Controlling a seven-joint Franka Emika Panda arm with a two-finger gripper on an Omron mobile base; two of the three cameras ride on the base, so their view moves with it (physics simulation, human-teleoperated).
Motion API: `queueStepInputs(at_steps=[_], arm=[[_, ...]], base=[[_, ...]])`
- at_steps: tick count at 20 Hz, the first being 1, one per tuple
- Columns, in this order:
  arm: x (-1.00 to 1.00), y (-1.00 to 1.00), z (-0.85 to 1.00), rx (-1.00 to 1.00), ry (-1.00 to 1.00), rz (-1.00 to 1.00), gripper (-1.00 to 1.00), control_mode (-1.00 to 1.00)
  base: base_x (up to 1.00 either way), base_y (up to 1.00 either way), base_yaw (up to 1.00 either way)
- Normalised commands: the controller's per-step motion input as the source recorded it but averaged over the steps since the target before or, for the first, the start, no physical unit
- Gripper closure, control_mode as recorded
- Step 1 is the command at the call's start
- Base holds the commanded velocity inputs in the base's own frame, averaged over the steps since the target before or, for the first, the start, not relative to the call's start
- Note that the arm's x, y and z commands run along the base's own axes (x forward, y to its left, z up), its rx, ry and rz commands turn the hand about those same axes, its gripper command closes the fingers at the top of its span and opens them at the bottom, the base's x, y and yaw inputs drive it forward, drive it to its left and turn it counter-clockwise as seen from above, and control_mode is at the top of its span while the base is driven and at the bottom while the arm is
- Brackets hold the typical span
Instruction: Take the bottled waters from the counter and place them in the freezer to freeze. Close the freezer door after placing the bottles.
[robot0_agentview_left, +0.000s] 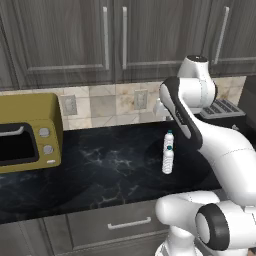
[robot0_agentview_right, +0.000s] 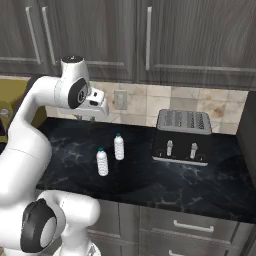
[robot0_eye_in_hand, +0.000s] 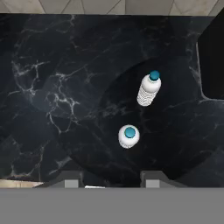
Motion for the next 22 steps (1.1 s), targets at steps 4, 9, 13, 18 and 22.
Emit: queueStepInputs(at_steps=[4,9,13,18,22], arm=[[-0.22,0.28,0.00,0.00,-0.02,-0.03,-1.00,-1.00],[-0.30,0.35,-0.30,0.00,-0.06,-0.32,-1.00,-1.00],[-0.01,0.04,-0.26,-0.02,-0.02,-0.39,-1.00,-1.00],[0.00,0.00,-0.43,-0.08,-0.01,-0.48,-1.00,-1.00],[0.00,0.00,-0.61,-0.09,0.00,-0.60,-1.00,-1.00]], base=[[0.00,0.00,0.00],[0.00,0.00,0.00],[0.00,0.00,0.00],[0.00,0.00,0.00],[0.00,0.00,0.00]])
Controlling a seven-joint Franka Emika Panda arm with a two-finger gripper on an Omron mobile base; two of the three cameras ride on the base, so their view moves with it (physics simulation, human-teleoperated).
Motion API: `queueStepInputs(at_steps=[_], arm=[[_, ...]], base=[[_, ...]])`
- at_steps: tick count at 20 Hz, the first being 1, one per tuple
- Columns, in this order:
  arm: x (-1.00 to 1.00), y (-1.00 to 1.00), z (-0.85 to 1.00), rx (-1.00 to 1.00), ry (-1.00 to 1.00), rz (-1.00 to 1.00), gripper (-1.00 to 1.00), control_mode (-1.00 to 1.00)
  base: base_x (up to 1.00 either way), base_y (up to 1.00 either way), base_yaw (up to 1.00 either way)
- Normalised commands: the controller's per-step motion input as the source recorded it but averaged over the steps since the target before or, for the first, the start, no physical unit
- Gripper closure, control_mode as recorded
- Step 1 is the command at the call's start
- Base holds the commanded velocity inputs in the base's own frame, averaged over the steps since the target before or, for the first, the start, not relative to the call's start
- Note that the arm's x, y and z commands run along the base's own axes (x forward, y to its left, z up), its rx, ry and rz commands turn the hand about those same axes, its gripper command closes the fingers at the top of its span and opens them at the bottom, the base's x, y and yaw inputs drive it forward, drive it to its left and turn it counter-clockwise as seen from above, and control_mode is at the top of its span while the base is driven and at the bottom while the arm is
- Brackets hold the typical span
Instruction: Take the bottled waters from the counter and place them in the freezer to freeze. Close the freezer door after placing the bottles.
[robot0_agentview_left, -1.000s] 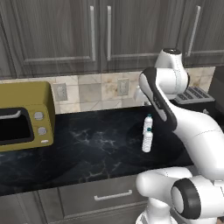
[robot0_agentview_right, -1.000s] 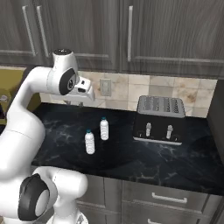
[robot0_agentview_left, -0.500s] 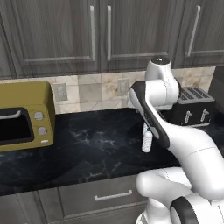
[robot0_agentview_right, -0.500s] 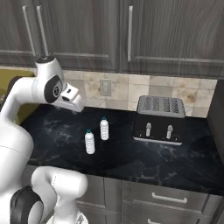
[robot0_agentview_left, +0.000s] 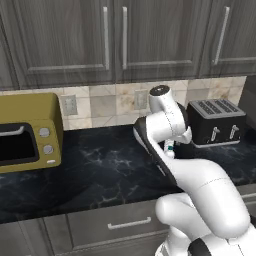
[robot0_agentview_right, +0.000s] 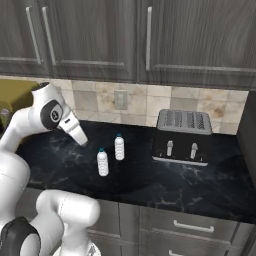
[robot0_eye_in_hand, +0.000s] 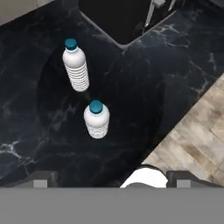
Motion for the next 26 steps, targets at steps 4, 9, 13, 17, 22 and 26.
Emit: queueStepInputs(at_steps=[4,9,13,17,22,26], arm=[[0.00,0.00,-0.46,-0.11,0.00,-0.53,-1.00,-1.00],[0.00,-0.06,-0.29,-0.09,-0.04,-0.33,-1.00,-1.00],[0.00,-0.05,-0.40,-0.13,-0.21,-0.16,-1.00,-1.00],[0.00,0.01,-0.34,-0.15,-0.46,-0.03,-1.00,-1.00],[0.05,0.00,-0.25,-0.02,-0.17,0.00,-1.00,-1.00],[0.09,0.00,-0.40,-0.05,-0.13,-0.01,-1.00,-1.00]], base=[[0.00,0.00,0.00],[0.00,0.00,0.00],[0.00,0.00,0.00],[0.00,0.00,0.00],[0.00,0.00,0.00],[0.00,0.00,0.00]])
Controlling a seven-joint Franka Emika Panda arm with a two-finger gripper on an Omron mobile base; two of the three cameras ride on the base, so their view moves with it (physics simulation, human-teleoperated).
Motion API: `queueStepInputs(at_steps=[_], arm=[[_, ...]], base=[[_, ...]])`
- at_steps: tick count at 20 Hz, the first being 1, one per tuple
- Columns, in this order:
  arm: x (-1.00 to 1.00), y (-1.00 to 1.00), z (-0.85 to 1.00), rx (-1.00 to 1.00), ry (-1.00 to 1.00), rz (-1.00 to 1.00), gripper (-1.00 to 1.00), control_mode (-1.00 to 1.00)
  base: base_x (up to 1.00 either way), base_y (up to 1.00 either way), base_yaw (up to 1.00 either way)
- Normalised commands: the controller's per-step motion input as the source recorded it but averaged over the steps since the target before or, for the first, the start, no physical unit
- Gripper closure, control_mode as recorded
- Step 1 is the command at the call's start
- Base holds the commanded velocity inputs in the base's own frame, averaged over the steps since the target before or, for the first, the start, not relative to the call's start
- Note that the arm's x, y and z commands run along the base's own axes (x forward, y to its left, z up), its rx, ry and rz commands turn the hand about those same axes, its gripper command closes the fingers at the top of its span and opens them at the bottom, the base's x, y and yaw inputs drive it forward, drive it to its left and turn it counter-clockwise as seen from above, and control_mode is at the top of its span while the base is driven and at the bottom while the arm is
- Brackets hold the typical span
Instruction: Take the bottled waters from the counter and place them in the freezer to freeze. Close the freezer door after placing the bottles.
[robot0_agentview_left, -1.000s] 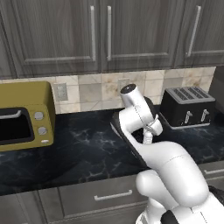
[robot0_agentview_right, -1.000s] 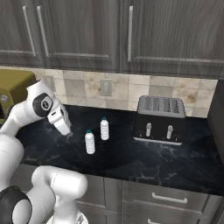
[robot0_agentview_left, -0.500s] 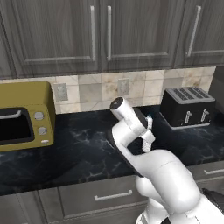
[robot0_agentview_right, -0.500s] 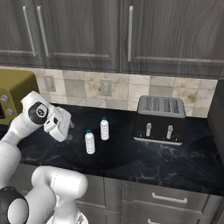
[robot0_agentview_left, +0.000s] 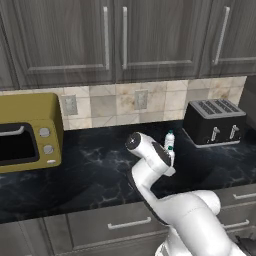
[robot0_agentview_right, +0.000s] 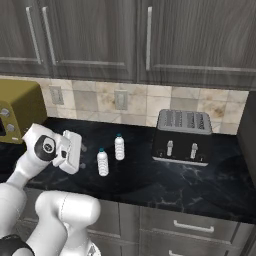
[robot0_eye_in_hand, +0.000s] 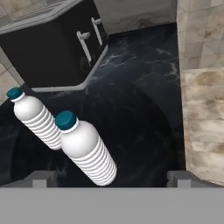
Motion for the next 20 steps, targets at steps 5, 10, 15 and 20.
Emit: queueStepInputs(at_steps=[5,10,15,20], arm=[[0.02,-0.01,-0.15,-0.05,0.00,-0.02,-1.00,-1.00],[0.14,0.00,-0.02,-0.03,0.00,-0.02,-1.00,-1.00],[0.16,0.00,-0.01,-0.09,0.00,-0.04,-1.00,-1.00],[0.19,0.00,0.00,-0.15,0.08,-0.06,-1.00,-1.00]], base=[[0.00,0.00,0.00],[0.00,0.00,0.00],[0.00,0.00,0.00],[0.00,0.00,0.00]])
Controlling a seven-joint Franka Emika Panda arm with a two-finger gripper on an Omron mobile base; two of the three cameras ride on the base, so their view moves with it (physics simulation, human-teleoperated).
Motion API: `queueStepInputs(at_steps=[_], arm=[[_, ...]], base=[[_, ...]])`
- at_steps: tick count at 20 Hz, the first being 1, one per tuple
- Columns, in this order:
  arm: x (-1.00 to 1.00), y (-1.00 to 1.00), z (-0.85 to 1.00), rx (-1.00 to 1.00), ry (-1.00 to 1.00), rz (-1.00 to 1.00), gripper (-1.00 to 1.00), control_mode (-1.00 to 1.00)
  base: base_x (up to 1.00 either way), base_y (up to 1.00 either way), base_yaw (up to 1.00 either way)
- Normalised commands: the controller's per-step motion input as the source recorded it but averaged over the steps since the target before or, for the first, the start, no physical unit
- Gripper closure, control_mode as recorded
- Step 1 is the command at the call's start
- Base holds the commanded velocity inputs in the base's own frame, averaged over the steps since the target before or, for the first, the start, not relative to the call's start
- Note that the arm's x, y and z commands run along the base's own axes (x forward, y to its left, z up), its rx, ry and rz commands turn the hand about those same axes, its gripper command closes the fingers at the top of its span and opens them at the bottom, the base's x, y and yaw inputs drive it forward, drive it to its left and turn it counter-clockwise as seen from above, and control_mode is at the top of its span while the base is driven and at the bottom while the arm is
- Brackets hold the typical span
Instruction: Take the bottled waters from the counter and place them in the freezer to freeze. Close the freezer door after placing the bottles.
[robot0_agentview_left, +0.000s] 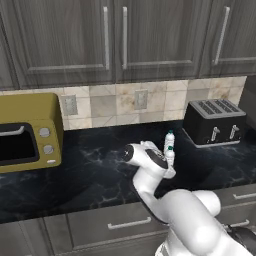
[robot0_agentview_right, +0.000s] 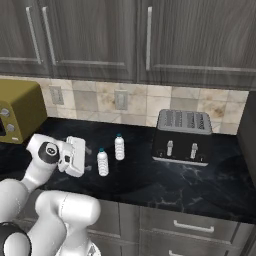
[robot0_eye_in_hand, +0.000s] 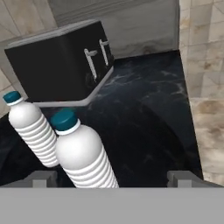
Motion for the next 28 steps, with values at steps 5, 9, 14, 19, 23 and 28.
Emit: queueStepInputs(at_steps=[5,9,14,19,23,28], arm=[[0.21,0.00,-0.01,-0.11,0.07,-0.07,-1.00,-1.00],[0.24,0.00,-0.08,-0.08,0.04,-0.07,-1.00,-1.00],[0.30,0.02,-0.05,-0.05,0.02,-0.05,-1.00,-1.00],[0.32,0.02,0.00,0.00,0.00,0.00,-1.00,-1.00],[0.07,0.01,0.00,0.00,0.00,-0.01,-1.00,-1.00],[-0.24,-0.06,-0.01,0.00,0.00,-0.04,-1.00,-1.00]], base=[[0.00,0.00,0.00],[0.00,0.00,0.00],[0.00,0.00,0.00],[0.00,0.00,0.00],[0.00,0.00,0.00],[0.00,0.00,0.00]])
